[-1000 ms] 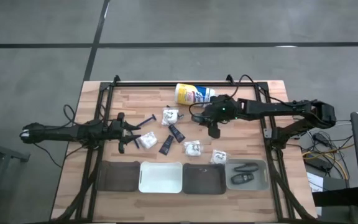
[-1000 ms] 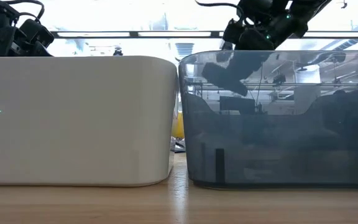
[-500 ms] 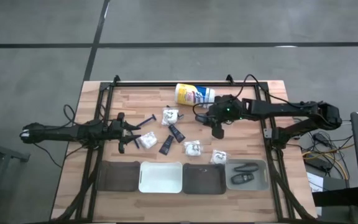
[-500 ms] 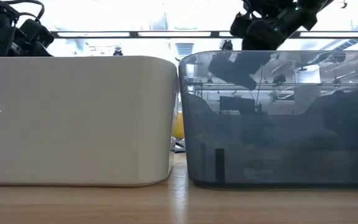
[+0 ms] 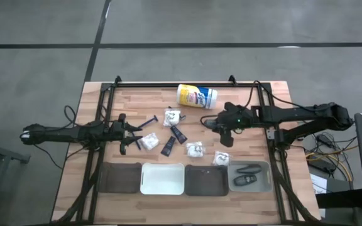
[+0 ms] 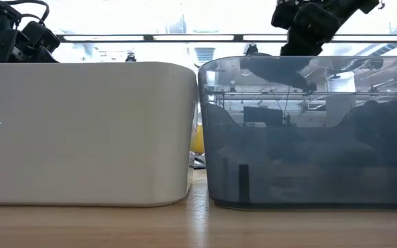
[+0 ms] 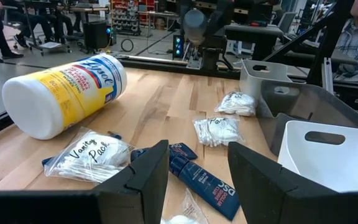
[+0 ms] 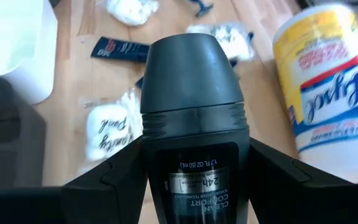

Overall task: Pick & Place Travel size toiletries
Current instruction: Put the gray deodorant into the gray bin

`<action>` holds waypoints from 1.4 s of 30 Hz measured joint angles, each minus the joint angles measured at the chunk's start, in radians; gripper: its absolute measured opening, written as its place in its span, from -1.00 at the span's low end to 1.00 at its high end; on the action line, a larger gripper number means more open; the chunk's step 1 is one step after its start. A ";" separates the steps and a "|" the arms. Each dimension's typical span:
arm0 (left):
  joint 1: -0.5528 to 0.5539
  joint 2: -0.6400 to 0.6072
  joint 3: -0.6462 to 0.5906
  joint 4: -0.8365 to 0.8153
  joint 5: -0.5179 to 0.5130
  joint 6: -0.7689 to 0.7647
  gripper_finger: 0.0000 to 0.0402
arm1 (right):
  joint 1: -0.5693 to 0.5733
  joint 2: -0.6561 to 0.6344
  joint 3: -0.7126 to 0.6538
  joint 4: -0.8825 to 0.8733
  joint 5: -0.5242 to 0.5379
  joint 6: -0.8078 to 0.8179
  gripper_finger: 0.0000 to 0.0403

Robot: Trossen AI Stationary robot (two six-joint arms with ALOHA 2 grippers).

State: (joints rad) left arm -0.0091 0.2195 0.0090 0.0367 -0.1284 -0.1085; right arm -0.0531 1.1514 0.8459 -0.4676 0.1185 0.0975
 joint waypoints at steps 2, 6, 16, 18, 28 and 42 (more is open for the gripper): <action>0.000 0.000 0.000 0.000 0.000 0.000 -0.15 | 0.029 -0.007 0.000 -0.033 0.017 0.036 0.07; 0.000 0.000 0.000 0.000 0.000 0.000 -0.15 | 0.087 -0.018 0.000 -0.099 0.049 0.121 0.07; 0.000 0.000 0.000 0.000 0.000 0.000 -0.15 | 0.214 -0.023 0.000 -0.194 0.120 0.305 0.07; 0.000 0.000 0.000 0.000 0.000 0.000 -0.15 | 0.236 -0.038 0.000 -0.220 0.120 0.331 0.07; 0.000 0.000 0.000 0.000 0.000 0.000 -0.15 | 0.355 -0.122 0.000 -0.385 0.096 0.492 0.07; 0.000 0.000 0.000 0.000 0.000 0.000 -0.15 | 0.429 -0.210 0.000 -0.453 -0.027 0.532 0.07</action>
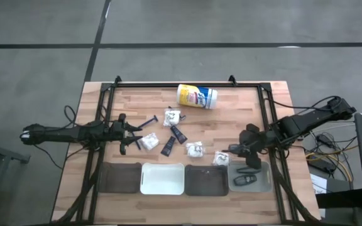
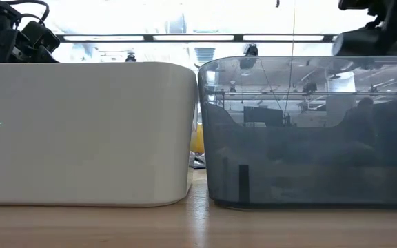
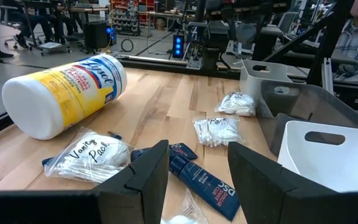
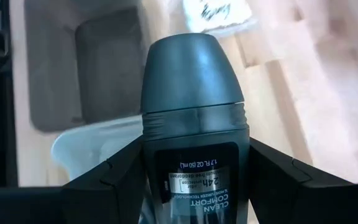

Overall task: Pick & Place Travel size toiletries
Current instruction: Put the gray deodorant into the gray bin

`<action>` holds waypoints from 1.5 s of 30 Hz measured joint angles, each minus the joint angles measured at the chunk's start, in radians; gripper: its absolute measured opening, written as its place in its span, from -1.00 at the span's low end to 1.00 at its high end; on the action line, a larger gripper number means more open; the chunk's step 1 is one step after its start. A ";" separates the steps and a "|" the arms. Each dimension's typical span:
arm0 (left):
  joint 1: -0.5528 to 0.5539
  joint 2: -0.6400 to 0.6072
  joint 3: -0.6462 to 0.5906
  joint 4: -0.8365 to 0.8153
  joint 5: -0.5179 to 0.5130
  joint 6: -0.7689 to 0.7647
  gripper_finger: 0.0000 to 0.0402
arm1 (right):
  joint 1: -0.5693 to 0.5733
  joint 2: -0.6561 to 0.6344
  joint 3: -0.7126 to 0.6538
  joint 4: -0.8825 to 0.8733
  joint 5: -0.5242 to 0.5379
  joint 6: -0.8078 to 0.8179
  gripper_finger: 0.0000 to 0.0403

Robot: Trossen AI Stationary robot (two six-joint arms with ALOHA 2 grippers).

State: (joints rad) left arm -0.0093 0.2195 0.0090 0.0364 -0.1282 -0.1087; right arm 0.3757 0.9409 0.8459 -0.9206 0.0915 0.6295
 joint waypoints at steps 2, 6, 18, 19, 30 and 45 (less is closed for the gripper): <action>0.000 0.000 0.000 0.000 0.000 0.000 -0.15 | 0.007 0.001 0.000 -0.007 -0.021 -0.001 0.07; 0.000 0.000 0.000 0.000 0.000 0.000 -0.15 | 0.008 0.004 0.000 -0.006 -0.043 0.050 0.07; 0.000 0.000 0.000 0.000 0.000 0.000 -0.15 | 0.169 0.012 0.000 -0.006 -0.092 0.275 0.07; 0.000 0.000 0.000 0.000 0.000 0.000 -0.15 | 0.184 0.017 0.000 -0.005 -0.092 0.298 0.07; 0.000 0.000 0.000 0.000 0.000 0.000 -0.15 | 0.359 0.028 -0.005 0.006 -0.011 0.456 0.07; 0.000 0.000 0.000 0.000 0.000 0.000 -0.15 | 0.399 0.028 -0.175 0.171 0.043 0.449 0.07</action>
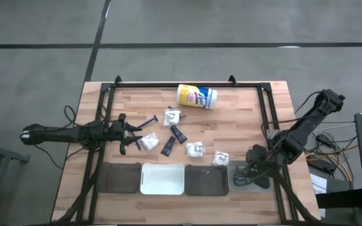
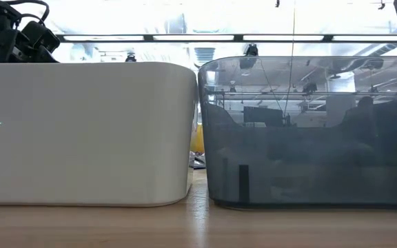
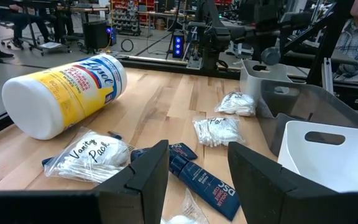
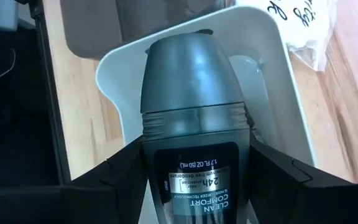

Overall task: Pick & Place Travel size toiletries
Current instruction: Put the gray deodorant into the gray bin, then put the cotton pack into the right black bin

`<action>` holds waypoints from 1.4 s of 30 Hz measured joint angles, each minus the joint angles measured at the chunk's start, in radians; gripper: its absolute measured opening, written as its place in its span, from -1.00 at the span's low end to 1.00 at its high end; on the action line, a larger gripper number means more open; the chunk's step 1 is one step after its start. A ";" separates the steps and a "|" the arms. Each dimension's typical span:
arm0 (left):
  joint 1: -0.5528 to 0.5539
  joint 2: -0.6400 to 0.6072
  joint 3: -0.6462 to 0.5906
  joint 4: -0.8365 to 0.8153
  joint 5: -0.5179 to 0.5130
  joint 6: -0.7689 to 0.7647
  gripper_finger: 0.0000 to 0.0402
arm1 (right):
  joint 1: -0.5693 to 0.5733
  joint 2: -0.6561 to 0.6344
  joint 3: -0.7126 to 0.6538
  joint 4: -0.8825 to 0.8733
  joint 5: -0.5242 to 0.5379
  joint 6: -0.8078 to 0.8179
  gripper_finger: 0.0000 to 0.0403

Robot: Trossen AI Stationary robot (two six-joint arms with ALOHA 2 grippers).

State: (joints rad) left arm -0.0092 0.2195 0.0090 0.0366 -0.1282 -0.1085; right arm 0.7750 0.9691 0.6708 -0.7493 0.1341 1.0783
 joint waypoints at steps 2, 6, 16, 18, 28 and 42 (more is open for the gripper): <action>0.000 0.000 0.000 0.000 0.000 0.000 -0.15 | 0.000 0.000 -0.014 0.008 0.000 0.009 0.07; 0.000 0.000 0.000 0.000 0.000 0.000 -0.15 | 0.000 0.000 -0.037 0.009 -0.001 0.044 0.07; 0.000 0.000 0.000 0.000 0.000 0.000 -0.15 | -0.003 0.000 -0.061 0.015 0.000 0.020 0.09; 0.000 0.000 0.000 0.000 0.000 0.000 -0.15 | -0.004 0.000 -0.069 0.030 0.011 -0.016 0.09; 0.000 0.000 0.000 0.000 0.000 0.000 -0.15 | -0.003 0.000 -0.128 0.032 0.023 0.033 0.16; 0.000 0.000 0.000 0.000 0.000 0.000 -0.15 | -0.003 0.000 -0.136 0.032 -0.008 0.127 0.45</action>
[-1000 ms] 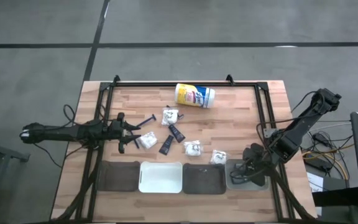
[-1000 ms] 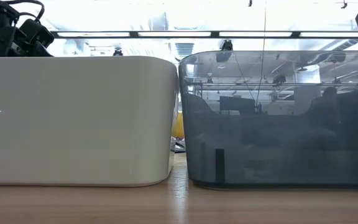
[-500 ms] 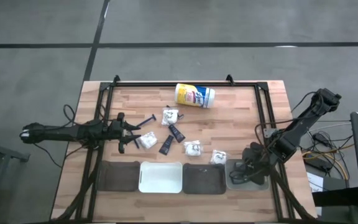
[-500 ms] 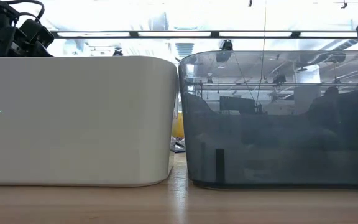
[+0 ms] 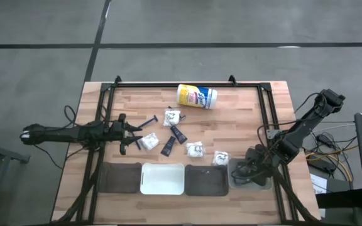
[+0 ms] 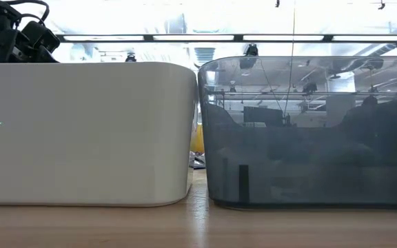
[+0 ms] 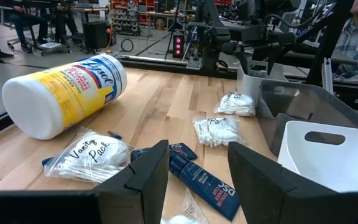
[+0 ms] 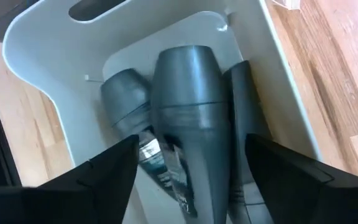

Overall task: Pick & Place Travel size toiletries
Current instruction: Put the cotton pack into the right black bin

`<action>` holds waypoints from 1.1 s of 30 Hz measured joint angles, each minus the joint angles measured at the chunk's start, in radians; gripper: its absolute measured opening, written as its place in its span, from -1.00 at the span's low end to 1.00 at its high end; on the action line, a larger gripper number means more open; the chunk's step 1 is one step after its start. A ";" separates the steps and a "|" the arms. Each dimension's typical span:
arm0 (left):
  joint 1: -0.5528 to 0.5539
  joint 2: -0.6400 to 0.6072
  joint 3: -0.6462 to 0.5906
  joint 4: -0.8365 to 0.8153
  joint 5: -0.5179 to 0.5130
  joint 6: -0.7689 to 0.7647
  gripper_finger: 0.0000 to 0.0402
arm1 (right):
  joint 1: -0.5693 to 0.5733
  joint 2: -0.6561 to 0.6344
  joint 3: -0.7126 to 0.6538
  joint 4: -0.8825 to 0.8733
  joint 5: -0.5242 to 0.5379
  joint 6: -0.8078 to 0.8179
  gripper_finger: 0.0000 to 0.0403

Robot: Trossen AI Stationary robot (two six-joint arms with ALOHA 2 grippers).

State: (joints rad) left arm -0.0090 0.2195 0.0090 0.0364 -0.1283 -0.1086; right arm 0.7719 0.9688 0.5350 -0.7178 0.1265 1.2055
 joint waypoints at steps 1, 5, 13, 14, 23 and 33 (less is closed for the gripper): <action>0.000 0.000 0.000 0.000 0.000 0.000 -0.15 | 0.000 0.000 0.000 0.000 0.000 0.000 0.48; 0.000 0.000 0.000 0.000 0.000 0.000 -0.15 | 0.000 -0.002 0.000 0.003 -0.016 0.000 0.58; 0.000 0.000 0.000 0.000 0.000 0.000 -0.15 | 0.000 -0.048 0.040 0.007 -0.074 -0.002 0.71; 0.000 0.000 0.000 0.000 0.000 0.000 -0.15 | 0.000 -0.054 0.048 0.006 -0.074 -0.001 0.72; 0.000 0.000 0.000 0.000 0.000 0.000 -0.15 | -0.001 -0.069 0.127 -0.001 0.025 -0.001 0.66; 0.000 0.000 0.000 0.000 0.000 0.000 -0.15 | -0.037 -0.026 0.204 -0.005 0.207 -0.098 0.61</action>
State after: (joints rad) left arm -0.0090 0.2195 0.0090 0.0364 -0.1280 -0.1086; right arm 0.7354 0.9423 0.7388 -0.7230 0.3338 1.1076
